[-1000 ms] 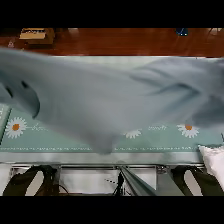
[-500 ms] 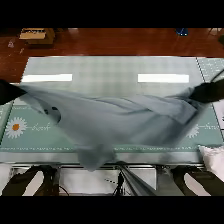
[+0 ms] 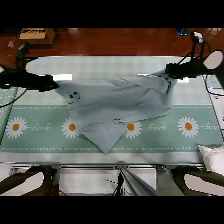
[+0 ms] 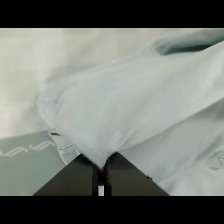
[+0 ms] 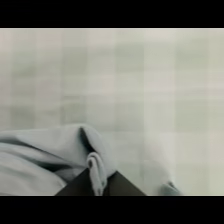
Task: Fold the shirts.
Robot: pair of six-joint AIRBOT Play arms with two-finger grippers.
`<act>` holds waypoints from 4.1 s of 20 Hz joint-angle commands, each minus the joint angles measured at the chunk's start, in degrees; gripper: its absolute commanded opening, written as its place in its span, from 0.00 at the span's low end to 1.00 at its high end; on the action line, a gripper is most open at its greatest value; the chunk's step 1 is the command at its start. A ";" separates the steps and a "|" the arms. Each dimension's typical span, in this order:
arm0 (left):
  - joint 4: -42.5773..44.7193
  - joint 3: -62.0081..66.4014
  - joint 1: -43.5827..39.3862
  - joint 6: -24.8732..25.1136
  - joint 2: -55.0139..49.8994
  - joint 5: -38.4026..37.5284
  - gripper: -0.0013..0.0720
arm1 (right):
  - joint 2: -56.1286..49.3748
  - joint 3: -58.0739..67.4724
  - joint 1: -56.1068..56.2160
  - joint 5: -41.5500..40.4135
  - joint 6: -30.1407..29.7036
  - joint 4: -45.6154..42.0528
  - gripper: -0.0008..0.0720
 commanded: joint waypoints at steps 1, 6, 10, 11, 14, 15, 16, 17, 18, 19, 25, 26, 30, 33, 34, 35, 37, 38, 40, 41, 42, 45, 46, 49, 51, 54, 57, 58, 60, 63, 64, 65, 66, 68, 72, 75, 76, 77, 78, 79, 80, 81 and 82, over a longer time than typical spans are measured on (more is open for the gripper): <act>-0.02 -0.48 -3.19 0.17 -9.66 5.14 0.05 | -7.56 -0.04 0.11 -8.83 0.94 1.11 0.05; 0.00 -0.48 -3.50 0.17 -14.23 4.94 0.06 | -13.51 -0.04 0.11 -14.05 0.98 4.83 0.05; 0.28 1.51 -1.84 0.15 -13.88 0.39 0.73 | -13.20 0.11 -0.72 -13.07 -2.51 4.83 0.32; 1.16 3.52 -0.31 0.15 -13.88 -3.82 0.74 | -11.91 0.70 -1.70 -11.45 -4.85 4.00 0.38; 2.47 8.98 5.60 -2.25 -12.96 -16.46 0.74 | -6.73 3.78 -6.69 -2.23 -9.01 -2.36 0.67; 1.77 8.94 7.37 -3.10 -11.74 -19.12 0.74 | -4.98 4.70 -8.92 1.77 -9.01 -6.21 0.69; 1.38 7.93 8.33 -3.06 -10.38 -20.63 0.74 | -3.48 4.83 -11.17 4.79 -9.01 -9.84 0.69; 1.27 5.81 8.61 -3.02 -8.92 -22.01 0.74 | -2.43 4.83 -13.84 8.11 -9.01 -12.46 0.69; 1.18 2.93 8.63 -2.99 -7.65 -22.56 0.74 | -1.99 4.81 -16.59 11.15 -9.38 -12.76 0.69; 0.00 -1.14 8.44 -2.80 -6.29 -22.38 0.74 | -2.01 4.74 -19.65 14.25 -10.38 -11.28 0.70; -14.03 -21.99 4.22 1.73 -4.48 -11.85 0.76 | -2.01 -0.07 -31.08 19.50 -16.06 6.05 0.75; -13.99 -23.96 2.86 1.75 -4.61 -9.42 0.76 | -2.01 -0.63 -31.76 19.52 -17.18 8.50 0.75; -14.32 -26.58 -1.46 1.66 -6.64 -4.46 0.92 | -2.01 -0.94 -32.06 18.69 -19.17 12.28 0.75; -18.82 -26.58 -4.04 1.46 -8.96 0.42 0.91 | -2.01 -0.94 -32.06 18.34 -19.15 13.46 0.75; -21.03 -26.58 -4.92 1.49 -9.94 1.68 0.87 | -2.01 -0.94 -32.06 18.40 -19.12 13.73 0.75; -23.21 -26.58 -5.77 1.77 -11.06 2.08 0.55 | -2.01 -0.94 -32.06 18.56 -19.12 14.21 0.75; -26.62 -26.56 -6.78 6.75 -12.68 0.85 0.06 | -2.01 -0.94 -32.09 18.84 -19.12 14.58 0.75; -27.30 -26.58 -6.78 8.15 -12.85 -0.02 0.06 | -2.19 -1.01 -32.09 19.45 -19.26 14.01 0.75; -27.30 -26.56 -6.45 8.17 -12.57 -0.94 0.06 | -2.27 -3.06 -32.37 19.30 -19.28 13.00 0.75; -27.30 -26.56 -6.34 9.14 -12.50 -1.51 0.06 | -2.45 -4.96 -32.44 19.08 -19.08 14.14 0.75; -27.30 -26.58 -6.32 9.27 -12.35 -1.64 0.06 | -2.80 -7.43 -32.35 18.23 -19.17 16.02 0.75; -27.30 -26.56 -6.32 10.25 -11.85 -1.68 0.06 | -4.81 -14.58 -31.45 13.49 -20.52 25.24 0.77; -27.30 -26.53 -6.29 10.32 -11.54 -1.70 0.06 | -5.66 -16.37 -30.84 11.87 -21.29 28.48 0.77; -27.30 -26.53 -6.23 10.78 -10.45 -1.60 0.06 | -8.59 -17.88 -26.88 9.44 -21.90 29.24 0.77; -27.63 -26.38 -6.23 12.20 -10.05 -1.64 0.06 | -10.38 -17.88 -23.78 6.69 -21.46 29.57 0.76; -27.76 -24.50 -6.23 12.20 -9.90 -2.03 0.06 | -12.02 -17.86 -18.95 3.23 -19.63 29.55 0.56; -27.74 -19.43 -5.49 12.68 -7.32 -2.03 0.05 | -10.03 -16.57 -17.81 6.19 -21.79 29.49 0.05; -27.74 -16.72 -4.85 12.74 -5.35 -2.03 0.05 | -8.09 -15.23 -18.34 8.98 -25.27 29.31 0.05; -27.74 -9.51 -3.13 13.51 0.46 -2.08 0.05 | -1.95 -10.93 -20.11 15.54 -30.01 29.53 0.05; -27.74 5.33 -0.81 13.46 10.84 -2.03 0.05 | 11.58 -2.21 -21.35 19.23 -31.56 29.53 0.05; -27.71 10.71 -0.31 13.46 13.77 -1.99 0.05 | 16.72 0.96 -21.16 17.57 -31.19 30.16 0.05; -27.71 16.63 -0.07 13.14 16.52 -1.73 0.05 | 21.42 3.65 -20.83 14.56 -31.04 31.67 0.05; -27.69 22.05 0.15 12.20 18.75 -1.31 0.05 | 26.32 6.21 -20.83 10.71 -30.99 33.92 0.05; -26.73 32.35 0.15 11.69 22.60 -0.28 0.05 | 34.45 10.27 -20.85 2.54 -27.91 35.89 0.05; -13.33 45.77 0.13 1.66 29.22 -0.35 0.05 | 45.09 18.58 -20.90 -1.70 -15.89 26.58 0.05; -2.86 47.74 0.15 -4.52 34.93 -4.87 0.05 | 49.07 23.23 -20.90 6.64 -5.86 13.49 0.05; -0.72 47.74 0.15 -6.34 36.52 -7.87 0.05 | 49.75 24.37 -20.90 11.23 -3.93 10.82 0.05; 0.52 47.74 0.15 -8.02 37.59 -11.23 0.05 | 50.16 24.98 -20.90 15.65 -2.91 9.84 0.05; 0.90 47.74 0.15 -9.88 38.36 -15.30 0.05 | 50.25 25.59 -20.87 20.76 -2.38 9.99 0.05; 0.85 47.74 0.15 -11.63 38.62 -19.28 0.05 | 50.23 25.90 -20.90 25.42 -2.16 10.27 0.05; 0.85 47.67 0.15 -13.09 38.51 -23.76 0.05 | 50.07 25.88 -20.90 30.23 -2.08 10.25 0.05; 0.87 47.34 0.15 -13.79 38.12 -27.32 0.05 | 49.53 25.88 -20.90 34.77 -2.08 9.81 0.05; 0.85 46.53 0.15 -14.32 37.66 -30.03 0.05 | 48.41 25.88 -20.90 40.04 -2.60 9.11 0.05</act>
